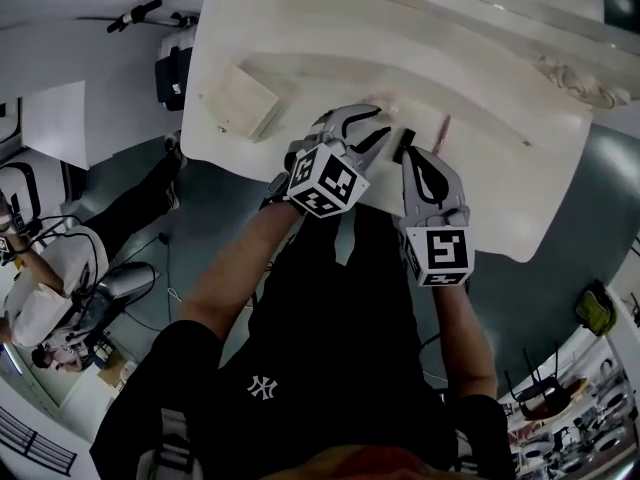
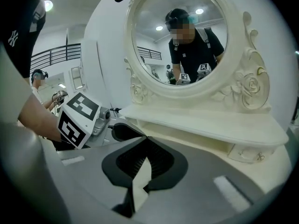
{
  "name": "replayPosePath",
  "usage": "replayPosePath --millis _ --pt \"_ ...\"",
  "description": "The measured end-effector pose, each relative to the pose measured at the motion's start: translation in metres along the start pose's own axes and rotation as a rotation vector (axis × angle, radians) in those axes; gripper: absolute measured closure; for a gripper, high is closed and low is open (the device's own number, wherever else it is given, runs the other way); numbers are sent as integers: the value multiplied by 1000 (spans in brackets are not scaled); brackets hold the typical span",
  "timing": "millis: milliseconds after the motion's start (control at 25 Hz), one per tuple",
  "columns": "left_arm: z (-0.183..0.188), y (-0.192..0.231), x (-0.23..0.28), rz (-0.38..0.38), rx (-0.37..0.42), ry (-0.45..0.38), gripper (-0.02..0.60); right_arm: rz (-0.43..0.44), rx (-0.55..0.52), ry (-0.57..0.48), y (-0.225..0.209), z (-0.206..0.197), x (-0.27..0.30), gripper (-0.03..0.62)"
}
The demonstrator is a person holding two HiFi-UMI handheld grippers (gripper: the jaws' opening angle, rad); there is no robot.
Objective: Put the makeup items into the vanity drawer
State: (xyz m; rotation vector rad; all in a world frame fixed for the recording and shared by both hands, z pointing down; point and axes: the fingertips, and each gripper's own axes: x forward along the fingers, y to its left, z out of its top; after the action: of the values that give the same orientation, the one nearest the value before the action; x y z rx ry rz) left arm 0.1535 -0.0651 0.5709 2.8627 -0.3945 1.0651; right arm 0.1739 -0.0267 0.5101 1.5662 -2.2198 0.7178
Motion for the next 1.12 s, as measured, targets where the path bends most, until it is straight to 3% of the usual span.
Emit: replayPosePath --millis 240,520,880,1120 --pt "-9 3 20 -33 97 55 410 8 18 19 -10 -11 3 569" --pt "-19 1 38 -82 129 79 389 15 7 26 -11 -14 7 569" --pt "-28 6 52 -74 128 78 387 -1 6 40 -13 -20 8 569" --pt "-30 10 52 -58 65 44 446 -31 3 32 -9 -19 2 569"
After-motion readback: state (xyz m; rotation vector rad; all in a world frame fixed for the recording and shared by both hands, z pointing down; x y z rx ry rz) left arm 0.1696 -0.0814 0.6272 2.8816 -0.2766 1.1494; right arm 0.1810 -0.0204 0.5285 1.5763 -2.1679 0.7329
